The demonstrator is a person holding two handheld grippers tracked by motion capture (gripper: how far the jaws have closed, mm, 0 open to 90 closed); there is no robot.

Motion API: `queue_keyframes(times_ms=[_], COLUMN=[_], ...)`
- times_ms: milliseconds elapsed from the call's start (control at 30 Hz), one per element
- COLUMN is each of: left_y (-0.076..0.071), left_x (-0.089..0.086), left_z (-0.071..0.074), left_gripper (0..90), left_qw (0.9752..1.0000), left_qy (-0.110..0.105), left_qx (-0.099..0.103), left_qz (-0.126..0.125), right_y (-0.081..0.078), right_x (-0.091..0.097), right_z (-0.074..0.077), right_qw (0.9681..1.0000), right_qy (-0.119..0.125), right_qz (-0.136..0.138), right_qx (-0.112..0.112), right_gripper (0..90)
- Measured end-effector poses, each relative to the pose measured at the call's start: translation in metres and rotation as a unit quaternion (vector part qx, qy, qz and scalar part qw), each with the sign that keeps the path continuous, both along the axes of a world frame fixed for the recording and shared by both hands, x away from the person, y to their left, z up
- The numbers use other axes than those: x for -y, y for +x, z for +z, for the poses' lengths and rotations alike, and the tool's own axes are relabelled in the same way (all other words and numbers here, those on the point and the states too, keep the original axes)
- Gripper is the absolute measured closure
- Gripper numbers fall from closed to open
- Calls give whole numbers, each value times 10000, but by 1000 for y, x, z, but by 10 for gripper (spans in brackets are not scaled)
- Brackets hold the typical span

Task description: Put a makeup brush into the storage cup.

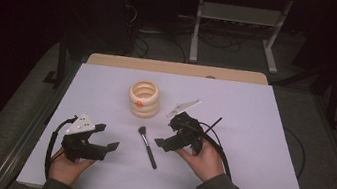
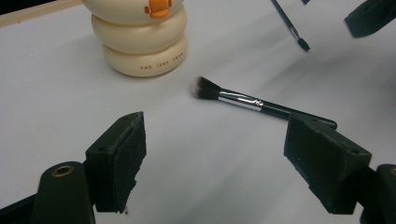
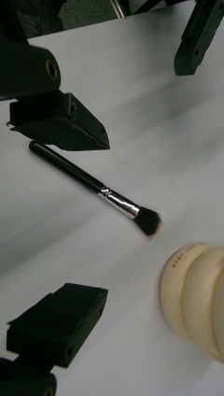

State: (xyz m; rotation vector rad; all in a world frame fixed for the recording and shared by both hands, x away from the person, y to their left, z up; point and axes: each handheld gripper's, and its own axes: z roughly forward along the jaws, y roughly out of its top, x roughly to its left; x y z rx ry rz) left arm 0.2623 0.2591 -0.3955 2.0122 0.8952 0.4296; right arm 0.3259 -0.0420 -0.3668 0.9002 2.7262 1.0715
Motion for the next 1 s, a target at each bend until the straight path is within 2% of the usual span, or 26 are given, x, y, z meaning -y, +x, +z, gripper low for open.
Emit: queue_keyframes(times_ms=[100, 133, 233, 400, 567, 600, 867, 1000], left_y=[1, 0, 1, 1, 1, 2, 2, 2], left_x=[-1, -1, 0, 1, 0, -1, -1, -1], left_z=[1, 1, 0, 0, 1, 1, 0, -1], left_gripper=[207, 207, 208, 208, 208, 208, 209, 209], left_qw=[10000, 10000, 10000, 10000, 10000, 10000, 10000, 10000], left_qy=[37, -28, -10, -10, 22, 21, -8, 9], left_qx=[42, -1, 2, 4, -6, 36, -3, -3], left_qz=[-21, 21, 7, -12, 5, -18, 27, 34], right_y=[2, 2, 2, 2, 1, 1, -1, -1], right_x=[-8, -11, -19, -29, -39, -40, -50, -53], right_z=[-5, -7, -12, -22, -32, -34, -49, -56], right_qw=[9999, 9999, 9996, 9989, 9983, 9981, 9967, 9952], right_qy=[-95, -128, -233, -360, -465, -474, -677, -857], right_qz=[57, 43, 104, 160, 242, 249, 245, 261], right_qx=[-44, -63, -99, -258, -263, -303, -387, -405], right_gripper=[240, 241, 254, 284, 319, 333, 422, 469])
